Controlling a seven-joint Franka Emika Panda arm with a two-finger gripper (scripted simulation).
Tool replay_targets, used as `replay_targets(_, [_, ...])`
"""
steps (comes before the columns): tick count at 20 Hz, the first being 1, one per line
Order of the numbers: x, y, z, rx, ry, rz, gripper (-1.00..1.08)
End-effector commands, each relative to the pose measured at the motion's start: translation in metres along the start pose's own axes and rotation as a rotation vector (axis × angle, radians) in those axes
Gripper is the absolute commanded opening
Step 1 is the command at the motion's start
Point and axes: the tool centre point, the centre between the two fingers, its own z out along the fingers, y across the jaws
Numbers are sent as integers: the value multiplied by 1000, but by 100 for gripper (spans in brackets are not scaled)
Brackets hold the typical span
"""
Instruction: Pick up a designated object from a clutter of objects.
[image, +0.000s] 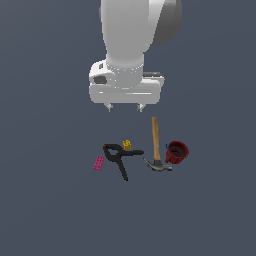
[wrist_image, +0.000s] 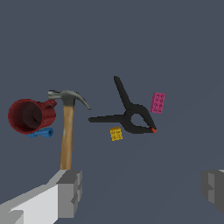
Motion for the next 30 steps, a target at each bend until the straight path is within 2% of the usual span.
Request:
replay_targets(1, [0,0,0,0,0,0,100])
replay_targets(9, [-3,29,-7,-13,10,67,100])
replay_targets(17, [-2,29,-3,-12,11,62,100])
replay_targets(23, [2,26,19,-11,14,37,100])
replay_targets(30, [7,19,65,-8,20,-17,100])
